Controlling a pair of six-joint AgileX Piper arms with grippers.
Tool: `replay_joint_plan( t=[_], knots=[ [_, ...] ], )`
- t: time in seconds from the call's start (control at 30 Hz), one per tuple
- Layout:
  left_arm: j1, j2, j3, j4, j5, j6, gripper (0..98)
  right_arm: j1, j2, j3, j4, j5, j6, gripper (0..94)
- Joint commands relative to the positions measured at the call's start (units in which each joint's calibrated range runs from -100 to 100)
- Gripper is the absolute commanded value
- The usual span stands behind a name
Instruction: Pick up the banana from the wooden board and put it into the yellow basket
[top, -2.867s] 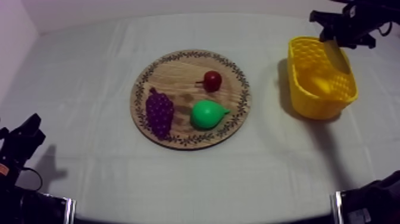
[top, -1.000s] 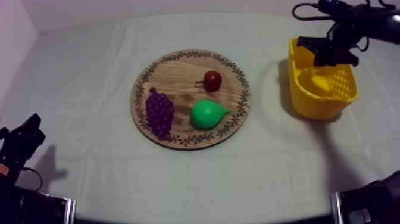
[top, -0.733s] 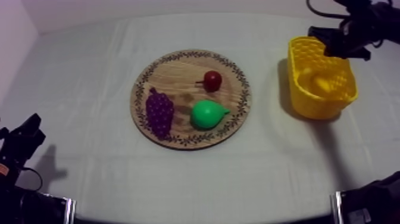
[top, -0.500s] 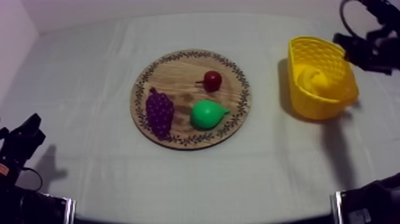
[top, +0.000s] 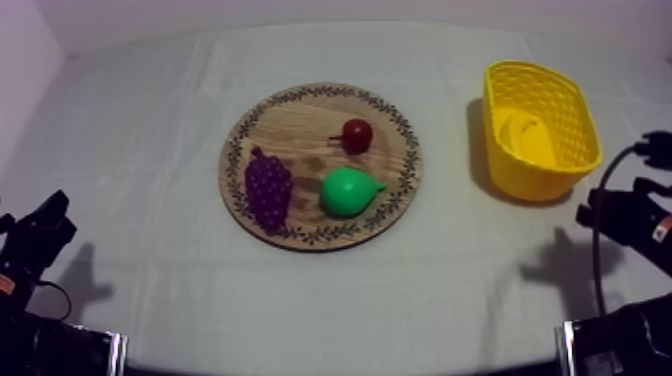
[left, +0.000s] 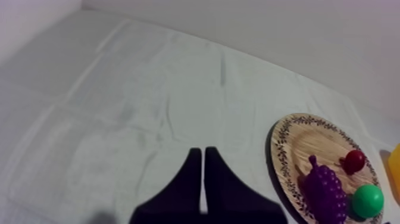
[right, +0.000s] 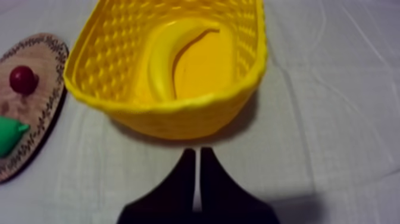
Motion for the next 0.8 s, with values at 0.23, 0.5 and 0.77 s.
replay_joint_plan(
  t=[0.23, 0.5, 0.77],
  knots=[
    [0.0, 0.0, 0.0, -0.02, 0.0, 0.0, 0.1, 0.6, -21.6, 1.8, -3.1, 12.4, 5.0, 0.6],
    [0.0, 0.0, 0.0, -0.02, 0.0, 0.0, 0.1, 2.3, -26.6, 1.5, -3.6, 14.1, 4.2, 0.6],
    [0.0, 0.0, 0.0, -0.02, 0.0, 0.0, 0.1, 3.0, -27.2, 2.4, -3.7, 11.4, 4.9, 0.6]
  ],
)
